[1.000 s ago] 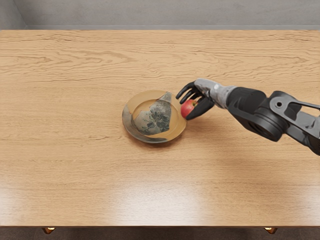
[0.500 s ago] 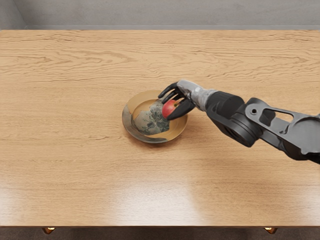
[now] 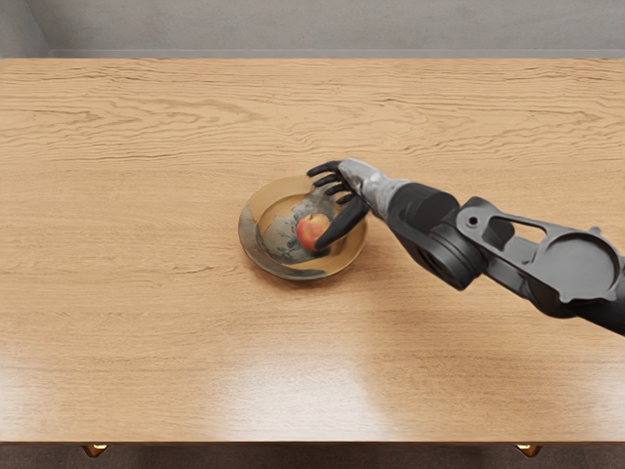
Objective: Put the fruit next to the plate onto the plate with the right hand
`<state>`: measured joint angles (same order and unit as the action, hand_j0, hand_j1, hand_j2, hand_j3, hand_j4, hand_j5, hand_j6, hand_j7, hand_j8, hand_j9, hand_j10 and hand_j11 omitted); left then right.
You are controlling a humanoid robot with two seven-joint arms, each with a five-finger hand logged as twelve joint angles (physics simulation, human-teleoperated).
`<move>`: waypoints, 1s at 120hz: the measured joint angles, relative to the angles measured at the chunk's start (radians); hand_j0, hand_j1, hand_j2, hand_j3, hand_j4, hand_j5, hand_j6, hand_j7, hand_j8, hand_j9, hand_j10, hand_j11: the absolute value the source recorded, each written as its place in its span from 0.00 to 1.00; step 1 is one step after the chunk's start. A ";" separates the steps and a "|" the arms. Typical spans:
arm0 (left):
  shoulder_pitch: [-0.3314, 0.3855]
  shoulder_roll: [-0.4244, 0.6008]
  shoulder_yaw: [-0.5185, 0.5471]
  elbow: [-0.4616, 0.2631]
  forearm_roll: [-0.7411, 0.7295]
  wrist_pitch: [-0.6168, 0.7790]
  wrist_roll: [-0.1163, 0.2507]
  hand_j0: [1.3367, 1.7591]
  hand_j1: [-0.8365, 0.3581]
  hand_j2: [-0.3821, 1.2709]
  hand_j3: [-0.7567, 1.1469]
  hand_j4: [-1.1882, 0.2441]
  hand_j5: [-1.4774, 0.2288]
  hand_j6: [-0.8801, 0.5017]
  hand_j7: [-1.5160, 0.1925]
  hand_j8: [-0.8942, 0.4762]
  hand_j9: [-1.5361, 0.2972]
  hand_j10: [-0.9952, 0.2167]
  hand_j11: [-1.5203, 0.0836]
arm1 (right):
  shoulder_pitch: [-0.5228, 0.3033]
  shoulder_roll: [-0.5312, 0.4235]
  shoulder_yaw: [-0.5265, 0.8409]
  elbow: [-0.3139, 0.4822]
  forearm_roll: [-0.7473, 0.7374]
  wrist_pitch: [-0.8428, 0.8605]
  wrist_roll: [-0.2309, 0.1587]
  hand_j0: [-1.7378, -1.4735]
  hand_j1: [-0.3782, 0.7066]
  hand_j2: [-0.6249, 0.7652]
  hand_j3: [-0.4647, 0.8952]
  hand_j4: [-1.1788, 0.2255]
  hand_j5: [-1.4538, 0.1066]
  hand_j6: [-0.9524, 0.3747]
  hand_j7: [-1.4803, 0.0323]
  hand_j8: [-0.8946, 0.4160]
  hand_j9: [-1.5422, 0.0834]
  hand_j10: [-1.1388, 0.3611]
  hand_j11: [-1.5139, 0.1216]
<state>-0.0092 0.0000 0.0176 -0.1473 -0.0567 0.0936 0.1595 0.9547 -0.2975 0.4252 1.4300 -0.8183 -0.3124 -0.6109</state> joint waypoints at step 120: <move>-0.002 0.000 -0.001 -0.002 -0.002 0.005 0.003 0.76 0.99 0.23 0.40 0.83 0.86 0.63 0.88 0.65 0.83 0.82 0.94 | 0.026 -0.827 0.171 -0.040 0.476 0.923 0.000 0.30 0.03 0.45 0.34 0.83 0.93 0.71 0.98 0.68 0.95 0.76 0.92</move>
<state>-0.0107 0.0000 0.0163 -0.1489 -0.0584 0.0990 0.1623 0.9809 -1.1247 0.5967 1.3900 -0.3426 0.6102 -0.6109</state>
